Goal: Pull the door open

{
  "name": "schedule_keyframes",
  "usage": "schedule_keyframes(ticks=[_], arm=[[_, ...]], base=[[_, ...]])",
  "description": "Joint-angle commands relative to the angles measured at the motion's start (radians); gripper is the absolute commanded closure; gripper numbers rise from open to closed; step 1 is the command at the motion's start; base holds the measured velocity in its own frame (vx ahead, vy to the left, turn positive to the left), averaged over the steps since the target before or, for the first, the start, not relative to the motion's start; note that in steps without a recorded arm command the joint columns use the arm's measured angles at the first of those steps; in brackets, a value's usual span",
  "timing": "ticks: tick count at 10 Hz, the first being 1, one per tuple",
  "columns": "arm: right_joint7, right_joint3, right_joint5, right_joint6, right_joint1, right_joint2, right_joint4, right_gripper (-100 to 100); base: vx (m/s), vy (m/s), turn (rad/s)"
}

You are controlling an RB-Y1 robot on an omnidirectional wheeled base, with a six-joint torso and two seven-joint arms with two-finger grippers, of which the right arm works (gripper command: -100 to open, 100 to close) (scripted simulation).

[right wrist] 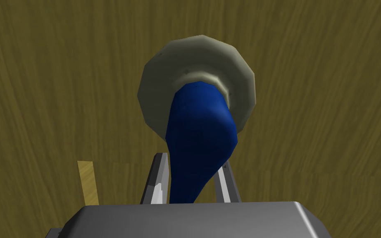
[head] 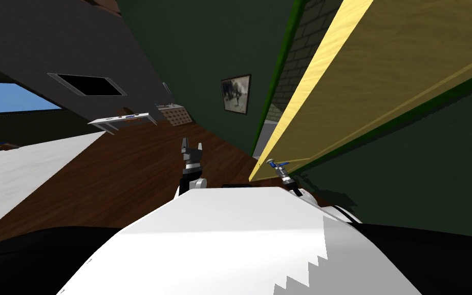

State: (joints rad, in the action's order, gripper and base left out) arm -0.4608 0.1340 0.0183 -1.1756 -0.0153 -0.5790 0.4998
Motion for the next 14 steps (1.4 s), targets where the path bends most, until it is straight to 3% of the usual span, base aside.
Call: schedule_keyframes(ticks=[1, 3, 4, 5, 14], arm=[[0.017, 0.000, 0.008, 0.036, 0.004, 0.011, 0.023, 100], [0.039, 0.000, 0.020, 0.076, 0.030, 0.028, 0.028, 100], [0.039, 0.000, 0.020, 0.076, 0.030, 0.028, 0.028, 100], [0.056, 0.000, 0.030, 0.107, 0.051, 0.042, 0.032, 100], [0.141, -0.002, 0.077, 0.259, 0.152, 0.109, 0.051, 100]], base=[[-0.168, -0.071, 0.123], [-0.200, -0.093, 0.158], [-0.143, -0.071, 0.089], [-0.165, -0.086, 0.159], [-0.195, -0.098, 0.149]])
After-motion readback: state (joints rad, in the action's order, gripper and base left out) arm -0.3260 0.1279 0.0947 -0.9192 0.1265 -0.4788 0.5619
